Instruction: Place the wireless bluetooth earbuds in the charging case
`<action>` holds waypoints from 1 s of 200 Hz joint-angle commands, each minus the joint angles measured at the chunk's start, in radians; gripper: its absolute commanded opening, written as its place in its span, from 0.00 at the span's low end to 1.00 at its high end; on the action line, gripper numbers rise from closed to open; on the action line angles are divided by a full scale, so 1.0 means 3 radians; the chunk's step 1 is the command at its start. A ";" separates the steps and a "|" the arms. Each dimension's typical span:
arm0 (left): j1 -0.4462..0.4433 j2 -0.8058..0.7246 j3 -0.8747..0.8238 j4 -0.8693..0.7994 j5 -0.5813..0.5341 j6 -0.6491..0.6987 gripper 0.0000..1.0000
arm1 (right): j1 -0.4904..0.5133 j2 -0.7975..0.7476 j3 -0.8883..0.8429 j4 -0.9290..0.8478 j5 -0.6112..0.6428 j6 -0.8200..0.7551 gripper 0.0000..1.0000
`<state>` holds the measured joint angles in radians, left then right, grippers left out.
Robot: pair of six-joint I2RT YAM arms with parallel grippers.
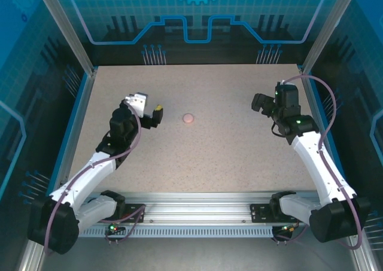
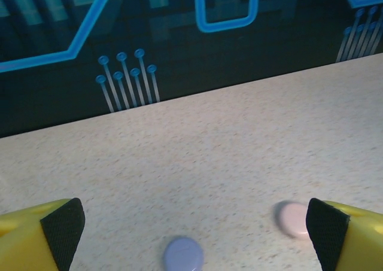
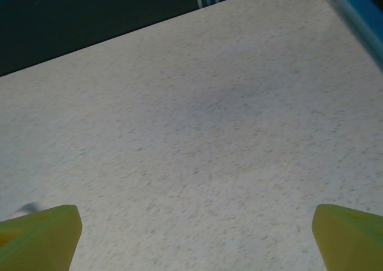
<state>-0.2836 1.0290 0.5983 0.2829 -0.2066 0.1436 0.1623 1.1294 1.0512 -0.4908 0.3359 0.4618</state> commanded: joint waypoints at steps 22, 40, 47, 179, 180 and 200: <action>0.0184 0.0194 -0.0448 0.0760 -0.0590 0.0151 0.99 | -0.0034 0.0228 -0.0415 0.0985 0.0609 -0.0736 1.00; 0.0316 0.0363 -0.0602 0.0964 -0.0672 -0.0037 0.99 | -0.0035 0.0355 -0.0599 0.1340 0.0725 -0.0996 1.00; 0.0354 0.0429 -0.0670 0.1072 -0.0692 -0.0078 0.99 | -0.0037 0.0411 -0.0705 0.1478 0.0757 -0.1055 1.00; 0.0860 0.0533 -0.0735 0.1113 0.0130 -0.0204 0.99 | 0.0016 0.1132 -0.1920 0.3849 0.0413 -0.1454 1.00; 0.0864 0.0530 -0.0736 0.1110 0.0136 -0.0203 0.99 | 0.0011 0.1131 -0.1919 0.3849 0.0408 -0.1453 1.00; 0.0946 0.0519 -0.0728 0.1081 0.0277 -0.0244 0.99 | 0.0005 0.1124 -0.1952 0.3901 0.0402 -0.1448 1.00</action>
<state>-0.0311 1.2102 0.3592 0.6281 -0.2283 0.1024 0.1635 1.4609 0.4866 0.5716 0.4671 0.0391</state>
